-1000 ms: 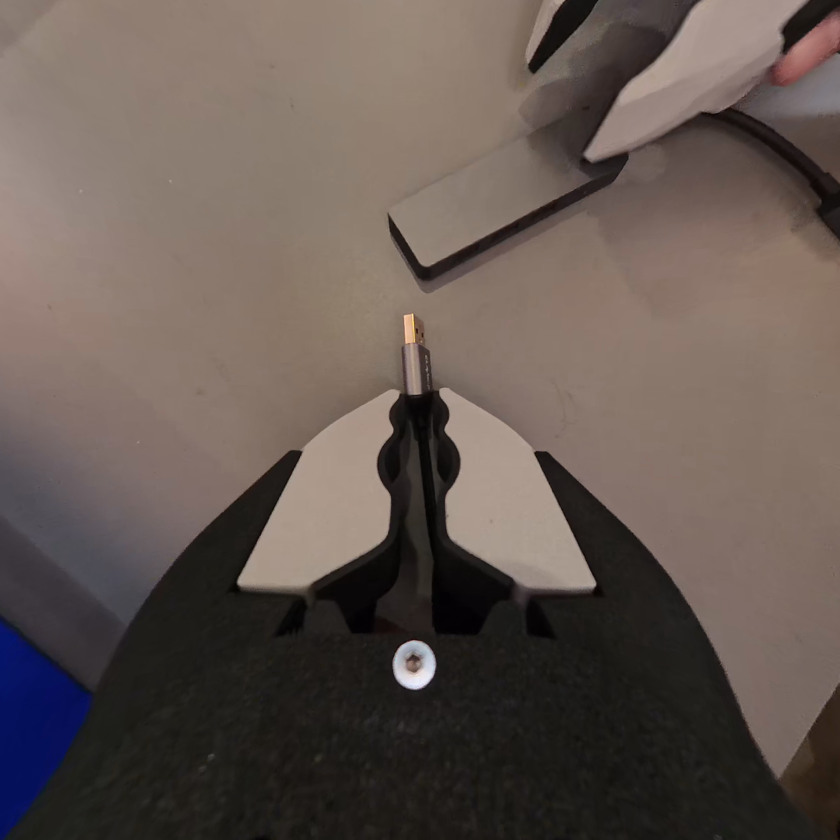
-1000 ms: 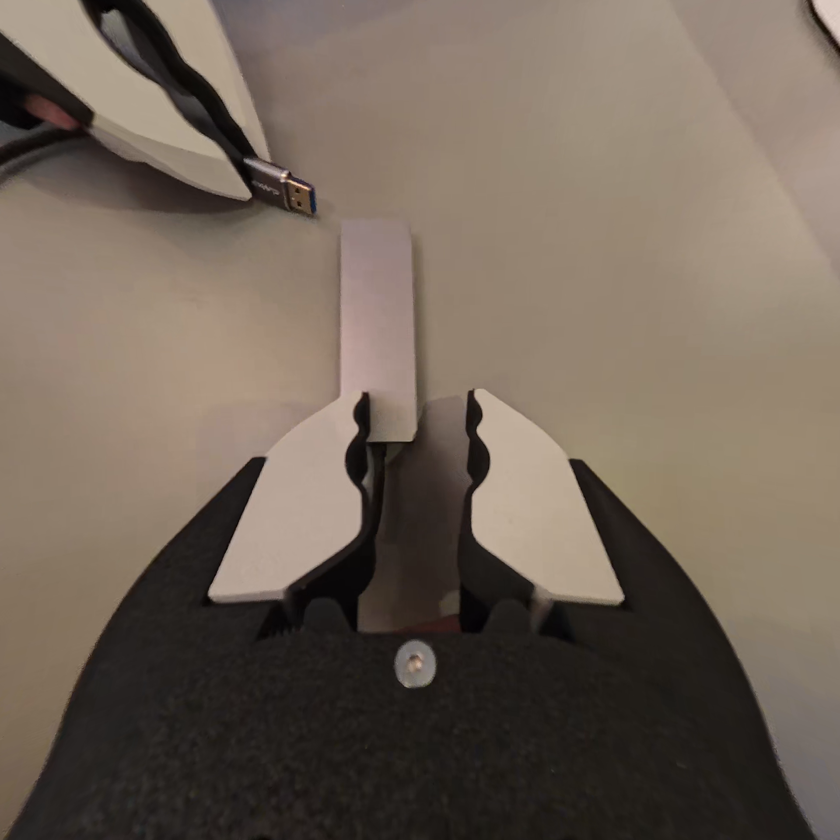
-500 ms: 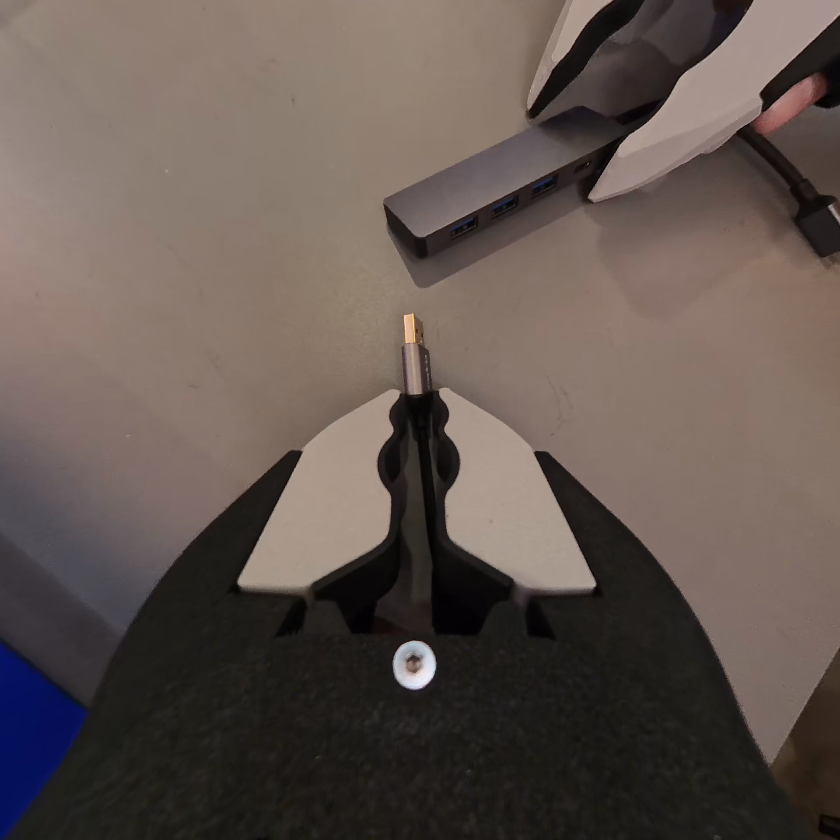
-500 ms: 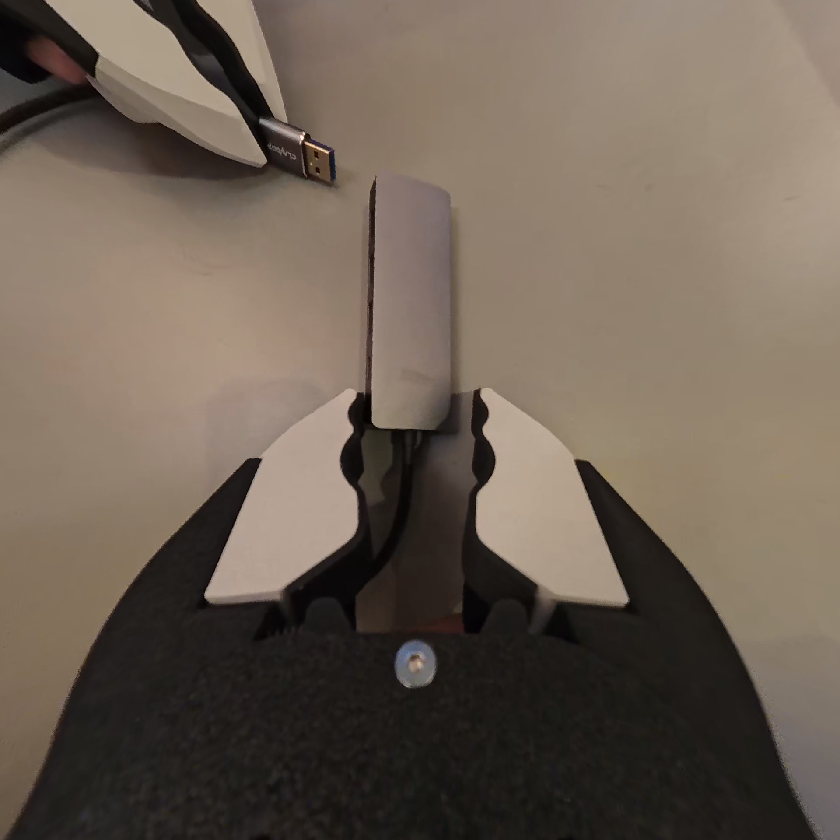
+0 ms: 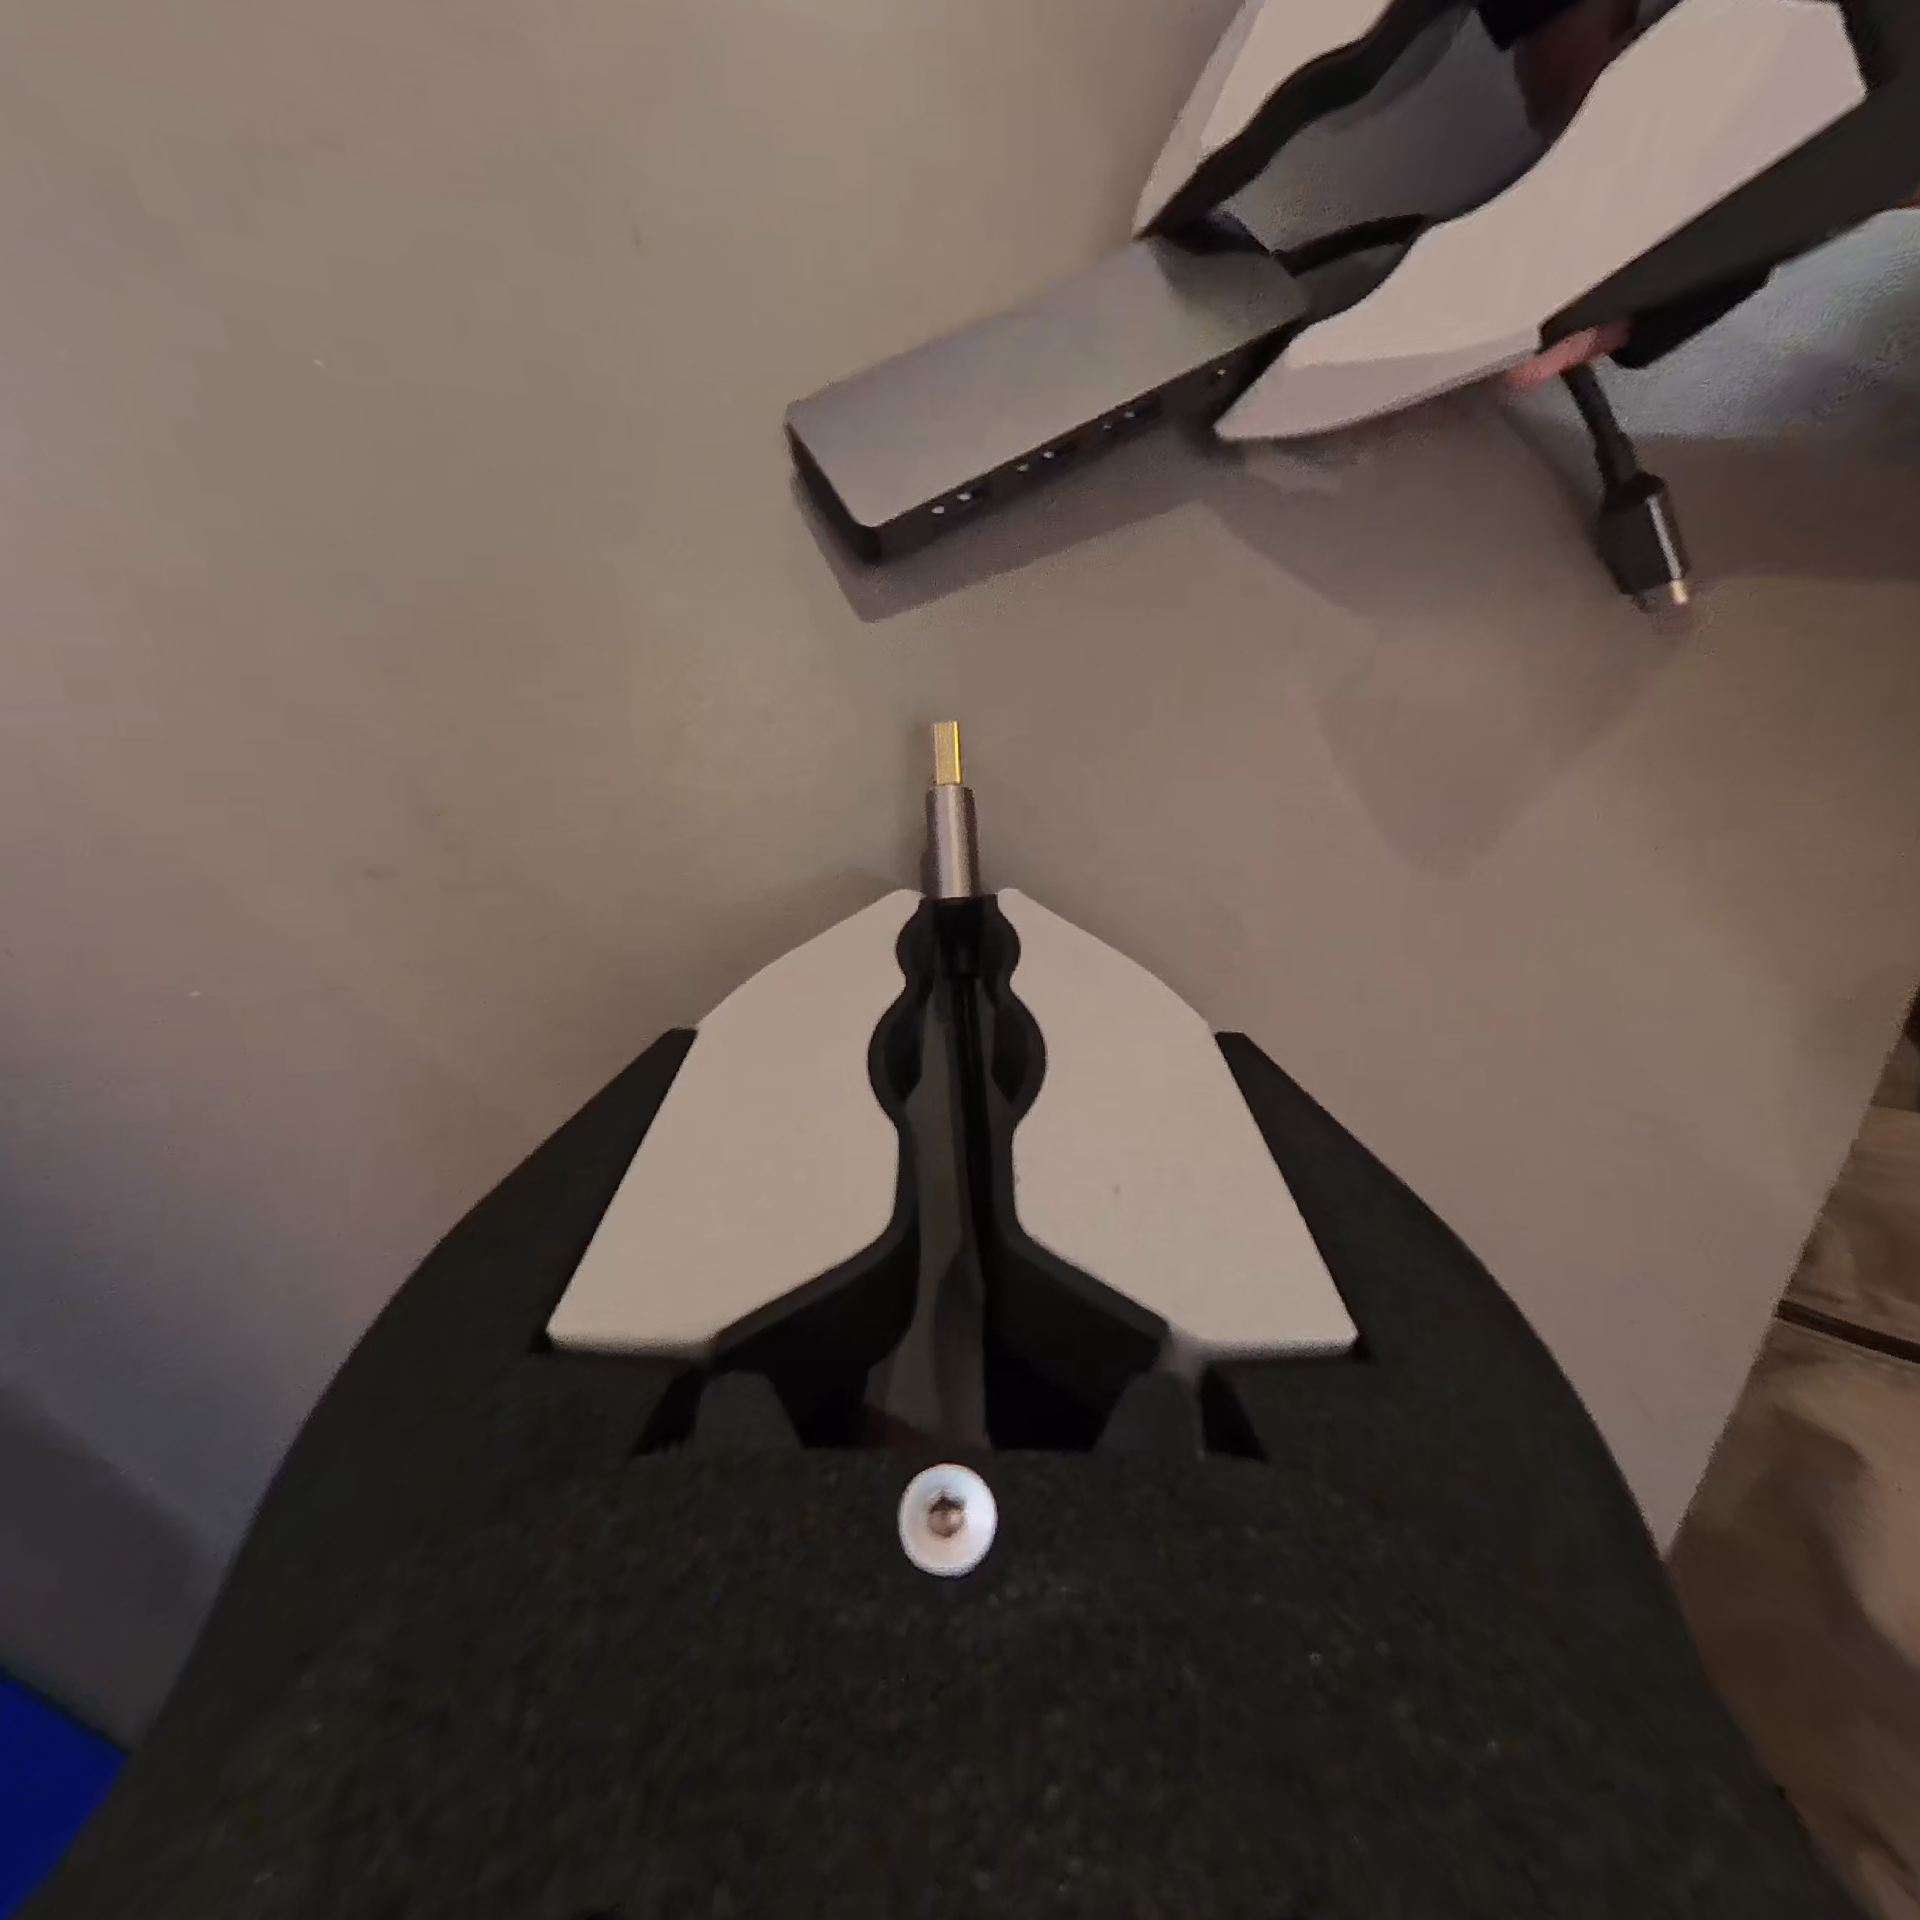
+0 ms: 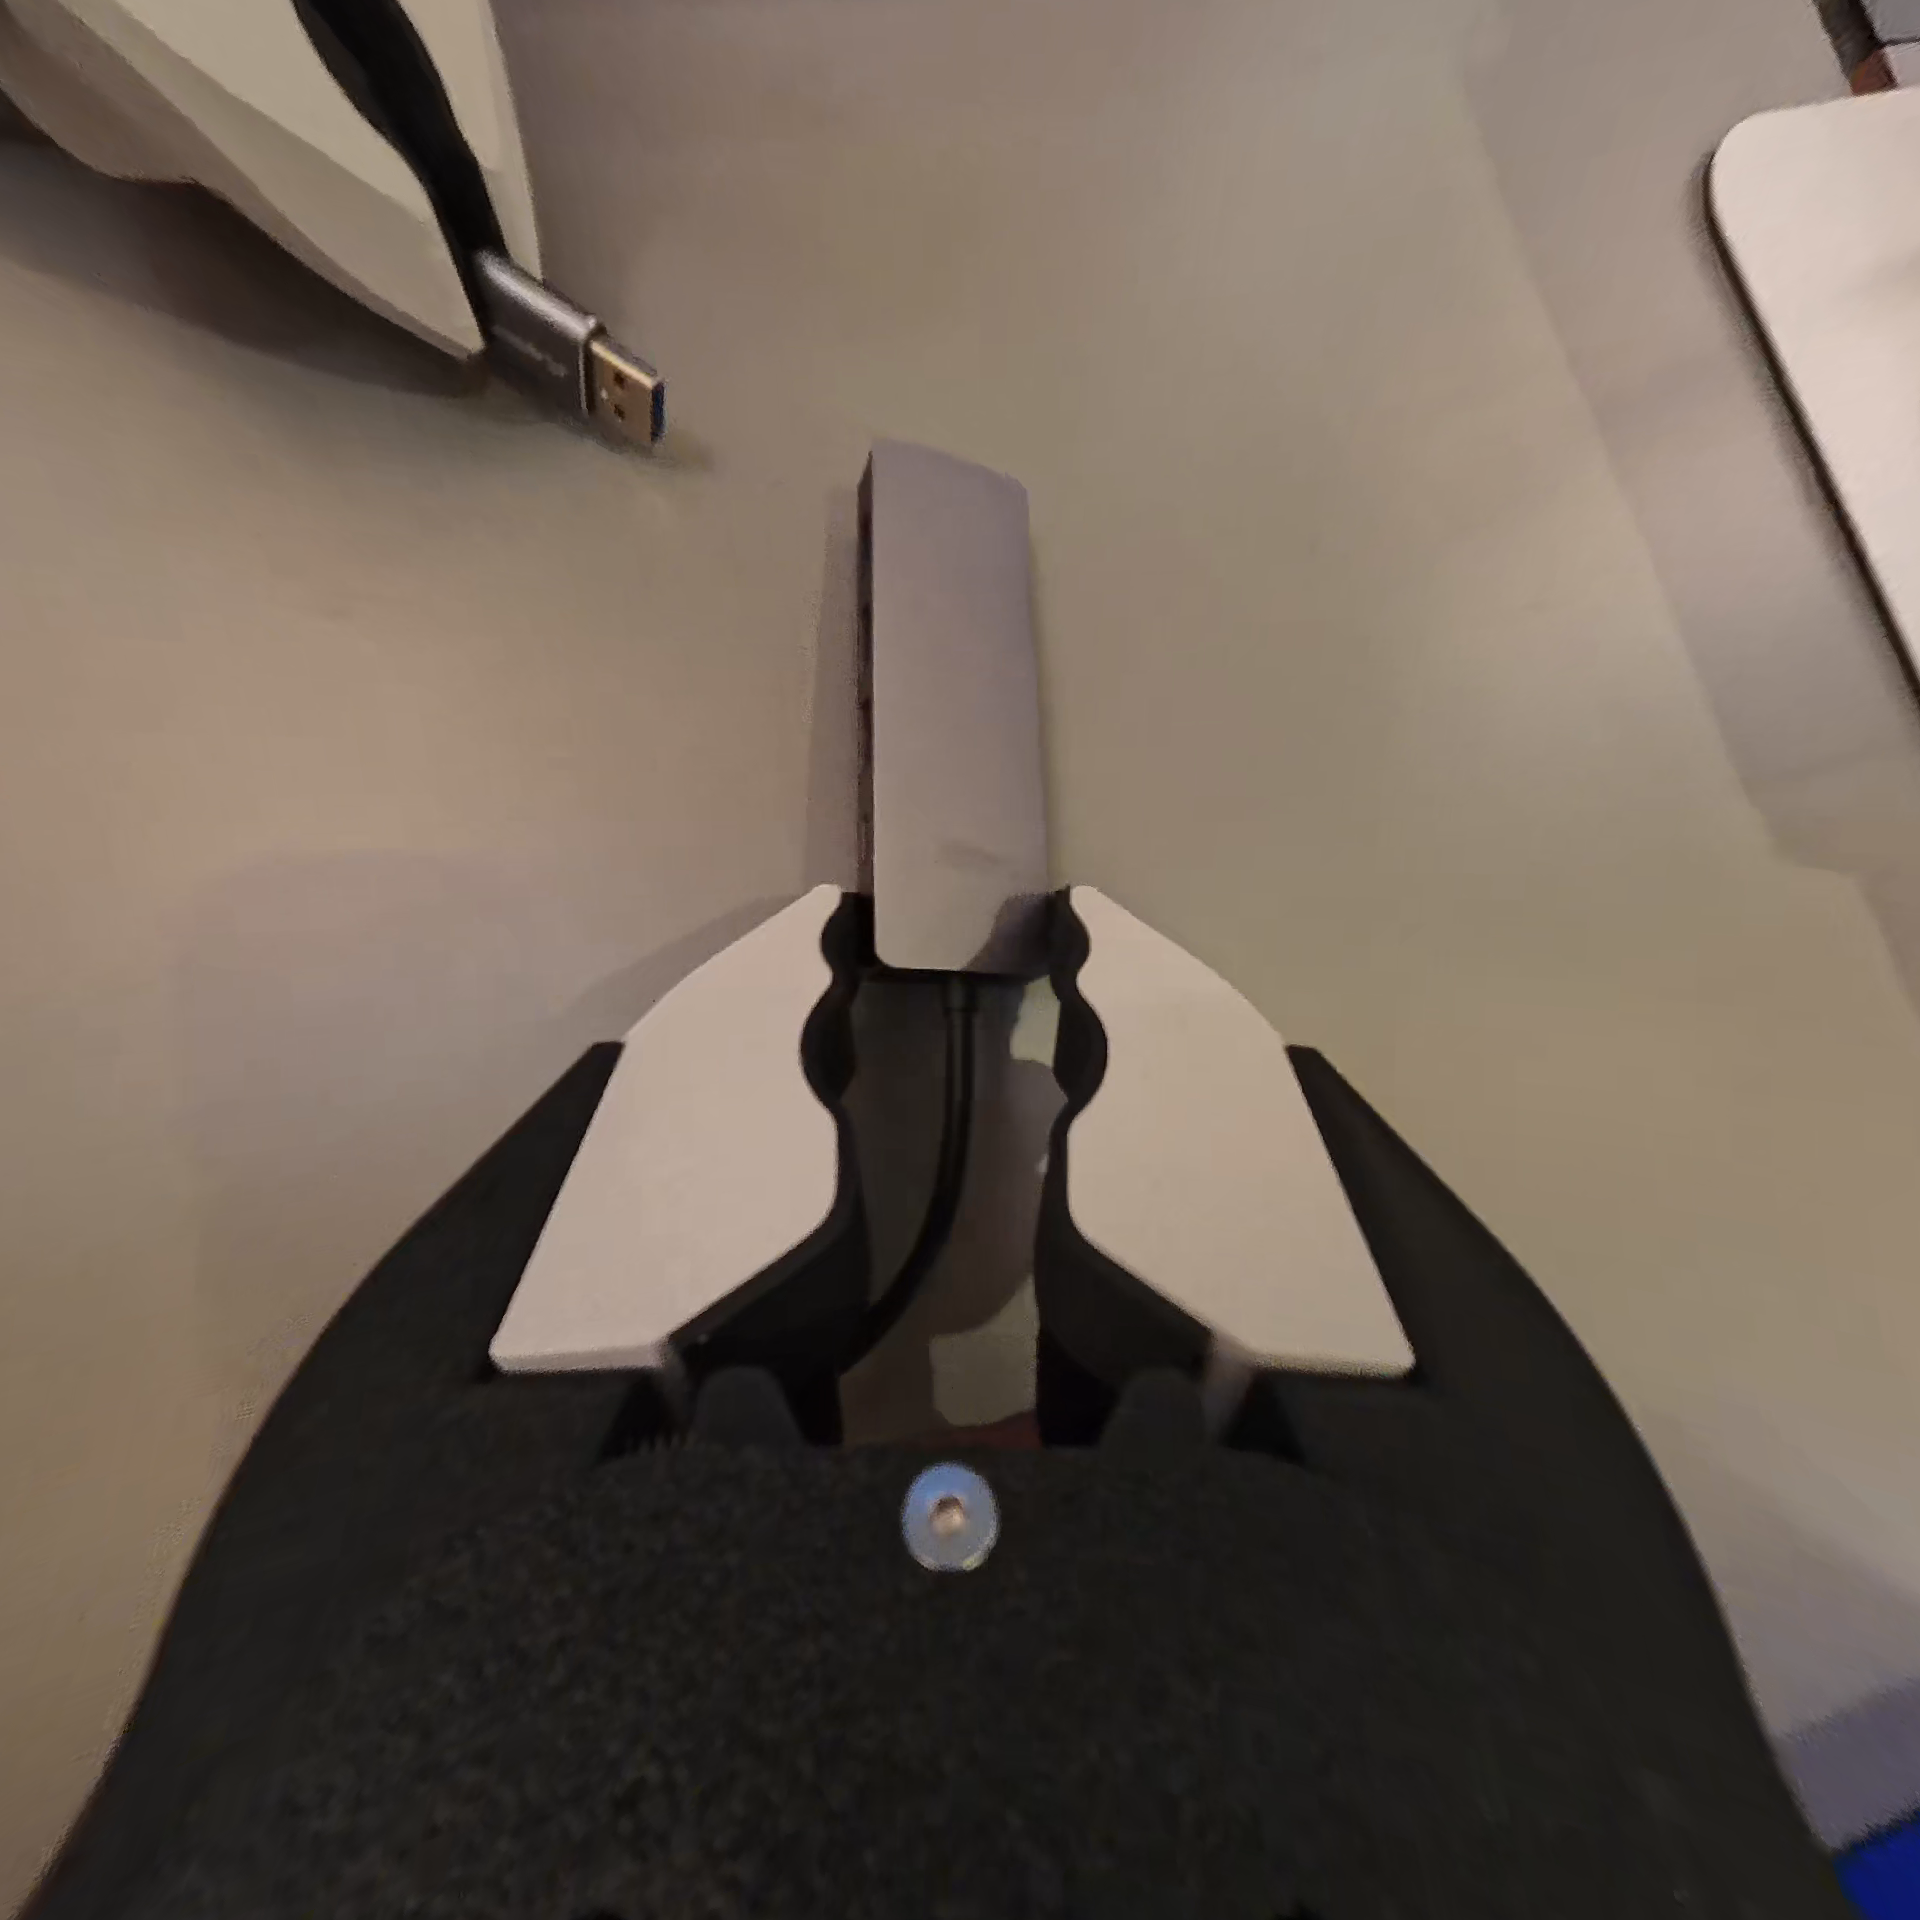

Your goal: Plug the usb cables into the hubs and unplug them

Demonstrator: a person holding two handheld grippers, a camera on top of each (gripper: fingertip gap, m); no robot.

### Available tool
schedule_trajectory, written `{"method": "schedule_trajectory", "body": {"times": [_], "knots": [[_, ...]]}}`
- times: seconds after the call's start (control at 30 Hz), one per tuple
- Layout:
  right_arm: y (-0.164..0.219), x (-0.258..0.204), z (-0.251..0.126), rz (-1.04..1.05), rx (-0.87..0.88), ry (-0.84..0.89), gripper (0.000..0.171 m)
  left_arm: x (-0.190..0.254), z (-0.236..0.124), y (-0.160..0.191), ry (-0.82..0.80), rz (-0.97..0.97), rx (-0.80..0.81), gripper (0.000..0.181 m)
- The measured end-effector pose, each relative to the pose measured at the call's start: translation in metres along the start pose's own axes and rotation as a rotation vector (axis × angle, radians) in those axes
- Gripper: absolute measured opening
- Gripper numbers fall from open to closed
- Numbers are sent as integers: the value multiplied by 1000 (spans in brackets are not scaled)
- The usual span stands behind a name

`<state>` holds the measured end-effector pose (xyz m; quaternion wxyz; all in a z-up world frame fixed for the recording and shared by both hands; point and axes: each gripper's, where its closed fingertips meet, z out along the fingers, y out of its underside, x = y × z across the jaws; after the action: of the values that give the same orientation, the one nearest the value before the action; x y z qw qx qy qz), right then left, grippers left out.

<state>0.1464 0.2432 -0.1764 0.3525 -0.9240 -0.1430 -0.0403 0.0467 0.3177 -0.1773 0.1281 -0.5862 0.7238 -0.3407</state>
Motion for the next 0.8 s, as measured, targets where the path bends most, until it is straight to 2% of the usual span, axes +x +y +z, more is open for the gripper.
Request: {"method": "schedule_trajectory", "body": {"times": [0.07, 0.2, 0.33, 0.37, 0.53, 0.63, 0.8], "knots": [[3, -1, 0, -14, -9, -3, 35, -10, 2, 6, -72, 34, -43, 9], [1, -2, 0, -11, -1, -9, 35, -11, 1, 3, -96, 52, -18, 10], [-4, 0, -3, 11, 31, -7, 35, -18, -13, 0, -260, 166, -32, 43], [-5, 0, -4, 19, 38, -10, 35, -16, -18, -2, -307, 222, -31, 46], [-8, 0, -5, 41, 56, -26, 35, -18, -20, -5, -571, 446, -91, 47], [-8, -2, -5, 39, 52, -29, 35, -22, -8, -4, -584, 446, -110, 47], [-6, 1, -6, 43, 48, -24, 35, -27, -1, -7, -524, 364, -92, 35]]}}
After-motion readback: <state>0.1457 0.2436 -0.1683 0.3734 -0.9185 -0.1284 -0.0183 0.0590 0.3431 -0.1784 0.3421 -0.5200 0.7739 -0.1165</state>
